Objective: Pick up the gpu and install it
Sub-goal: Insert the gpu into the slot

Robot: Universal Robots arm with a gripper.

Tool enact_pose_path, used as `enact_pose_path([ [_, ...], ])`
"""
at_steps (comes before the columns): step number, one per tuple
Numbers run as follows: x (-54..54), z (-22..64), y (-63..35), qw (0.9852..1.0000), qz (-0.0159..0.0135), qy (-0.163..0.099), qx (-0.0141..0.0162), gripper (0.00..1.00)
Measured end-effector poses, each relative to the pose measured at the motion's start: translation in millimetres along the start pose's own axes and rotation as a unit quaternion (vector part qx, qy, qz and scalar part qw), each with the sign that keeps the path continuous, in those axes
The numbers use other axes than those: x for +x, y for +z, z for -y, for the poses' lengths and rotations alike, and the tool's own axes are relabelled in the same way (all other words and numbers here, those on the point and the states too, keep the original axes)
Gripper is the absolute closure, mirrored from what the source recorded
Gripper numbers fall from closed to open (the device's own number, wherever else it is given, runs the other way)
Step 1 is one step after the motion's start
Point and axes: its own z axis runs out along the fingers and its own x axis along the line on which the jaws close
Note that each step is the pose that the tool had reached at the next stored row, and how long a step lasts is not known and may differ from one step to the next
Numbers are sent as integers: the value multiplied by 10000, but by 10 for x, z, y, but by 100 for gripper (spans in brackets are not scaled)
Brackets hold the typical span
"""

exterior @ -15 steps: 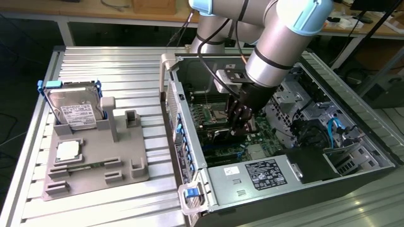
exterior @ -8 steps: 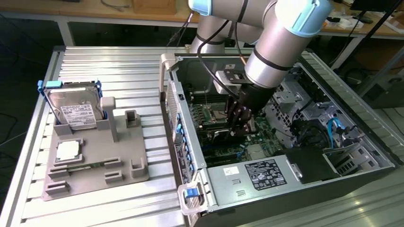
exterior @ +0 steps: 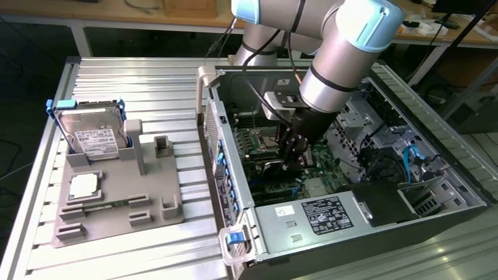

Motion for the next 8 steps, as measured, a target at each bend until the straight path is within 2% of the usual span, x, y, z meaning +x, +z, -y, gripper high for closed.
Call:
enact_pose_path([
  [8,0,0,0,10000,0,0,0,73],
])
